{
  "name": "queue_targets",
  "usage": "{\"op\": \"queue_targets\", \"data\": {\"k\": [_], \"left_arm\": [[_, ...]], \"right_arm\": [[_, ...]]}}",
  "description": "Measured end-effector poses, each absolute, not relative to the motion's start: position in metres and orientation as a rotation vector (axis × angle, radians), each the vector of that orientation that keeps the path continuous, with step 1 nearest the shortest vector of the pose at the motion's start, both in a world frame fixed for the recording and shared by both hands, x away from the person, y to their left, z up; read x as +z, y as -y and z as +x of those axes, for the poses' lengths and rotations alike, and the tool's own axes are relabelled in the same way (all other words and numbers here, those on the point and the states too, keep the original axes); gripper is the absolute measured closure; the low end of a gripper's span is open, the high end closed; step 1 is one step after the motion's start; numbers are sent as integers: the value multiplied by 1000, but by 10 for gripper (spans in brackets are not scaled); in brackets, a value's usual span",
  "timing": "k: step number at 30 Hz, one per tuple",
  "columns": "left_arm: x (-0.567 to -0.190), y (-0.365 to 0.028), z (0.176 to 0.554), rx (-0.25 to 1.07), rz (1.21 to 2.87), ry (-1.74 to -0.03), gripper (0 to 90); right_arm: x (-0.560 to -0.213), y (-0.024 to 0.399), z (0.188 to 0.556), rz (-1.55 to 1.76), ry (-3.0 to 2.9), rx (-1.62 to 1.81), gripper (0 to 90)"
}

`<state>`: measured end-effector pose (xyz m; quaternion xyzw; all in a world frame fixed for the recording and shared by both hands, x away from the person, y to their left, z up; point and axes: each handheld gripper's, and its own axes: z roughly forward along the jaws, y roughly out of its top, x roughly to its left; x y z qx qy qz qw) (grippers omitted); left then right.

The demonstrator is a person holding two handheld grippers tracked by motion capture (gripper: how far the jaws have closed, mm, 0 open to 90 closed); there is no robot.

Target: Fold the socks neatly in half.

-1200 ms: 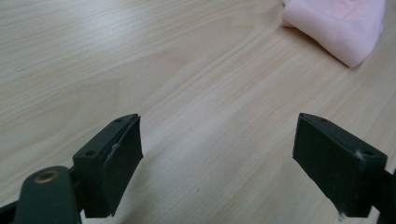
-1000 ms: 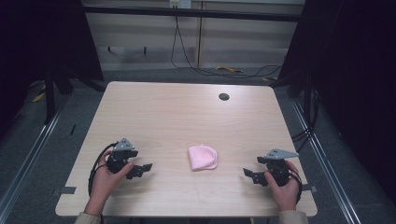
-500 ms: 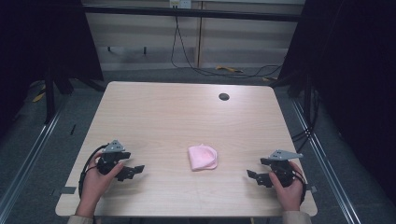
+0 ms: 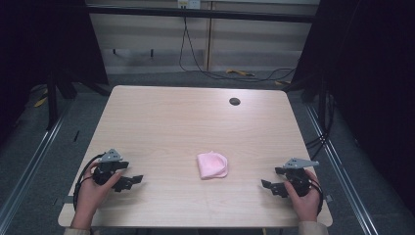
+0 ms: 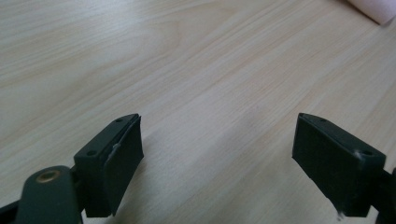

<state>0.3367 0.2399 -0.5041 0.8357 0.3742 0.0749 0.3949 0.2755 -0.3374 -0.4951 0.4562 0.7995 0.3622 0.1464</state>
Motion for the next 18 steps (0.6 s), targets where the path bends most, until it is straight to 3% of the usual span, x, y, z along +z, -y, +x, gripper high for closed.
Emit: {"op": "queue_targets", "data": {"k": [18], "left_arm": [[-510, -261, 331, 230, 2129, -962, 160]], "right_arm": [[-495, 350, 271, 1325, -2291, 1001, 182]]}}
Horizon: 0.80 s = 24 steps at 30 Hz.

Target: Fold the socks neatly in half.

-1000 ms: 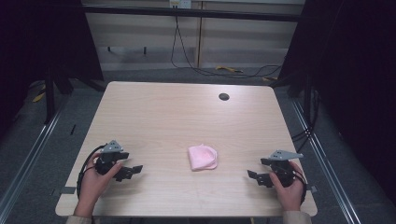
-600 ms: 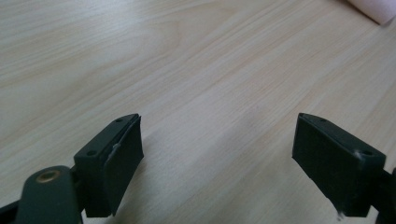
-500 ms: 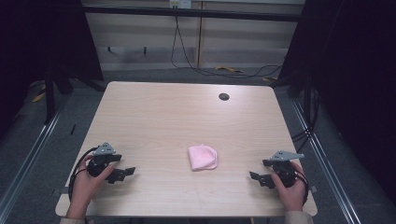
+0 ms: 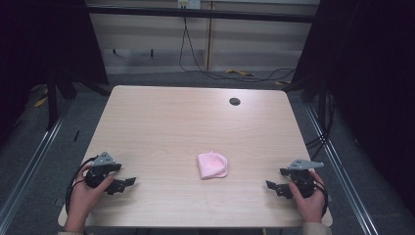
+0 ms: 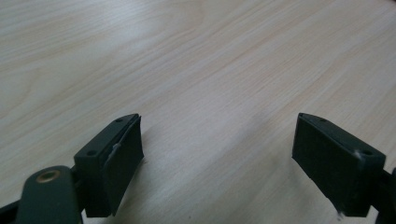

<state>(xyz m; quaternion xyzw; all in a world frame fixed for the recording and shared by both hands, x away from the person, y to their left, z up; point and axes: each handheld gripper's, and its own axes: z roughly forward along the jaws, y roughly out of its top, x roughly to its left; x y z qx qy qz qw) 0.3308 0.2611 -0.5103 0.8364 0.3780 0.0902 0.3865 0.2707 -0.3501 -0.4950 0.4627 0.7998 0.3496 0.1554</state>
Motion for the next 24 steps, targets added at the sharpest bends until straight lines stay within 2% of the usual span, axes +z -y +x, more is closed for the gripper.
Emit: {"op": "queue_targets", "data": {"k": [24], "left_arm": [[-515, -268, 326, 313, 2166, -880, 145]], "right_arm": [[-500, 351, 268, 1249, -2274, 945, 153]]}}
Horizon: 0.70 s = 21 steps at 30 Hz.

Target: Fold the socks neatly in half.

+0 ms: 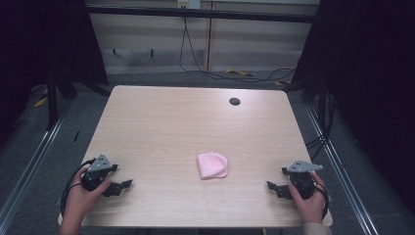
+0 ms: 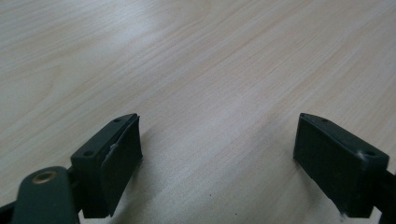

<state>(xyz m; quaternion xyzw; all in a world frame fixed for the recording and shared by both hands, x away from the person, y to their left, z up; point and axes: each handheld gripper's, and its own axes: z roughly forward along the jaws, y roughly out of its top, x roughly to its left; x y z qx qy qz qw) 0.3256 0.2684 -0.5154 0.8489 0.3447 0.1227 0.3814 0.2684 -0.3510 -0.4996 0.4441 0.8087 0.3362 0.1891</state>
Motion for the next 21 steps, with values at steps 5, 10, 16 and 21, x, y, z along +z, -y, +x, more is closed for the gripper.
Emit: {"op": "queue_targets", "data": {"k": [5, 10, 16, 21], "left_arm": [[-516, -267, 325, 322, 2171, -876, 135], [-517, -266, 325, 328, 2170, -874, 116], [-517, -267, 325, 334, 2179, -866, 109], [-518, -264, 326, 318, 2187, -861, 58]], "right_arm": [[-500, 351, 268, 1248, -2278, 947, 146], [-500, 351, 269, 1249, -2286, 950, 135], [-500, 351, 269, 1249, -2286, 950, 134], [-500, 350, 269, 1244, -2286, 945, 135]]}}
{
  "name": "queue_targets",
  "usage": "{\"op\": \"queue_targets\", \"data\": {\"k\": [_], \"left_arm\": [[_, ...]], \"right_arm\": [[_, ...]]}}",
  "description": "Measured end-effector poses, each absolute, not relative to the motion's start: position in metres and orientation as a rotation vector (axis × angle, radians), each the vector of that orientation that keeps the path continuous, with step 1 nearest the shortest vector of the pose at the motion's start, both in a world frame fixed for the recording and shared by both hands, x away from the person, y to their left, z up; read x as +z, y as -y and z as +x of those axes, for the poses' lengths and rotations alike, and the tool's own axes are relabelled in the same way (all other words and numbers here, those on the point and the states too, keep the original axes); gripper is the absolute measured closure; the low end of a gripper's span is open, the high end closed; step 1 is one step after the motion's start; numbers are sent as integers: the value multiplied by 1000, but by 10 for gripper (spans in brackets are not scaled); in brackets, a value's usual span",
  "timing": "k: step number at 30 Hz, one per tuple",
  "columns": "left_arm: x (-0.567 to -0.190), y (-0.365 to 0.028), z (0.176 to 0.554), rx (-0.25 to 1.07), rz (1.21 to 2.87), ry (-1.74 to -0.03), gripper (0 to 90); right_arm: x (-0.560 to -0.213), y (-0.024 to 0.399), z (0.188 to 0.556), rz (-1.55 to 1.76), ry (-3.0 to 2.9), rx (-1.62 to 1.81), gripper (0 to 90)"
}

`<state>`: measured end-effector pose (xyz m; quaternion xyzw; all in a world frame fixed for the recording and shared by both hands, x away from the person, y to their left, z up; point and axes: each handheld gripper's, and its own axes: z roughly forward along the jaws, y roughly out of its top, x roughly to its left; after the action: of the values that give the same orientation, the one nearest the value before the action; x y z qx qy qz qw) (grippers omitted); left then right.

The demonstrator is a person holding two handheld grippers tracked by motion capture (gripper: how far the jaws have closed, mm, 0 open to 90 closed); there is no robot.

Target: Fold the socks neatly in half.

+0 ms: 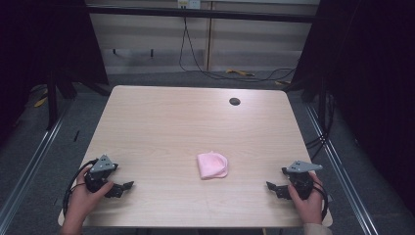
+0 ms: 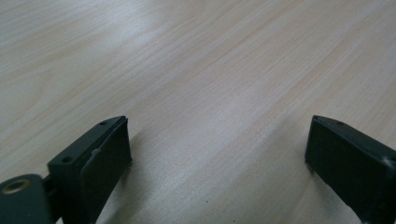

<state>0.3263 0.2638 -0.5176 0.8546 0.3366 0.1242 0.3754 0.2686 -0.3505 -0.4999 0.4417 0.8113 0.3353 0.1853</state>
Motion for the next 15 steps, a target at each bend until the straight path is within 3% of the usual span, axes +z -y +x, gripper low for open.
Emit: {"op": "queue_targets", "data": {"k": [5, 15], "left_arm": [[-518, -263, 328, 311, 2205, -869, 0], [-518, -261, 329, 330, 2183, -915, 0]], "right_arm": [[-500, 351, 269, 1247, -2283, 944, 134], [-500, 350, 270, 1246, -2281, 942, 127]]}}
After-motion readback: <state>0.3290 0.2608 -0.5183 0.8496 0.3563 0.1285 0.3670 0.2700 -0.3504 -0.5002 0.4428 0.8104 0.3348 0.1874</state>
